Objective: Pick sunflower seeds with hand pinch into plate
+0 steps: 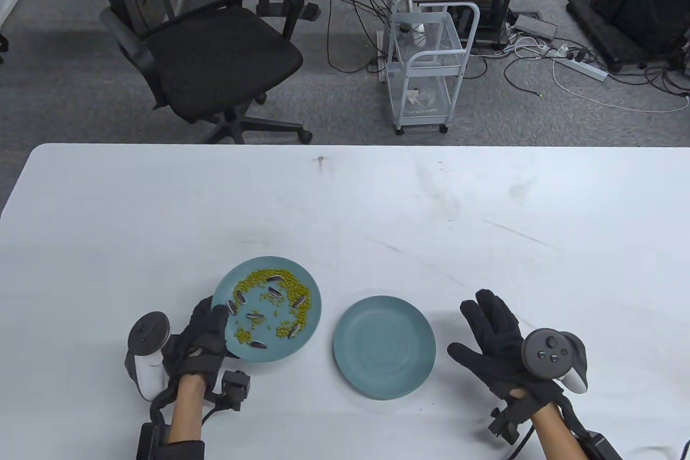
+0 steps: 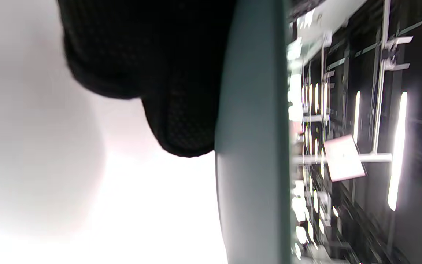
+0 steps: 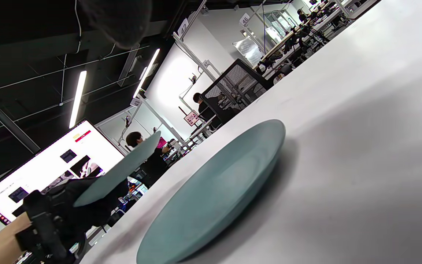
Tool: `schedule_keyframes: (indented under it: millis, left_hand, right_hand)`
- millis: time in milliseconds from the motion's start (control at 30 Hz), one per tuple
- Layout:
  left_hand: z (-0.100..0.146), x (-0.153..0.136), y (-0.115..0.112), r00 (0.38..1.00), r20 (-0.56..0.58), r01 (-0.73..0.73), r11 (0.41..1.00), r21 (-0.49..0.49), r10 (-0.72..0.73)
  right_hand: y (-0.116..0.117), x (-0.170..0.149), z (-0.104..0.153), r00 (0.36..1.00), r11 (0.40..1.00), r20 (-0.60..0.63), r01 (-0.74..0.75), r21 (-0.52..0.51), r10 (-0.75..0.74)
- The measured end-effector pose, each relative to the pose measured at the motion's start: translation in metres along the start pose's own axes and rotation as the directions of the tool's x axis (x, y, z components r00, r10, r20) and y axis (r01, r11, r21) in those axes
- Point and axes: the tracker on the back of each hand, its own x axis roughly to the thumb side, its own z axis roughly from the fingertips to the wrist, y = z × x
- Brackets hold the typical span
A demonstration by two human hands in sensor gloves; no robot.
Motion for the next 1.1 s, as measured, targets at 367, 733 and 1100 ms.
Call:
schedule_keyframes:
  millis: [367,733,1100]
  left_hand:
    - [0.007,0.004,-0.064,0.995,0.070,0.075,0.984,-0.161,-0.064]
    - [0.005,-0.004,-0.071,0.999,0.044,0.038,0.988,-0.150,-0.032]
    - [0.008,-0.004,-0.075,0.999,0.038,0.014,0.990,-0.143,-0.009]
  right_hand:
    - [-0.002,0.002,0.000,1.000,0.999,0.007,-0.006,-0.039,0.006]
    - [0.012,0.085,-0.046,0.978,0.986,0.149,-0.156,0.061,0.146]
    - [0.086,0.177,-0.124,0.898,0.885,0.325,-0.387,0.258,0.298]
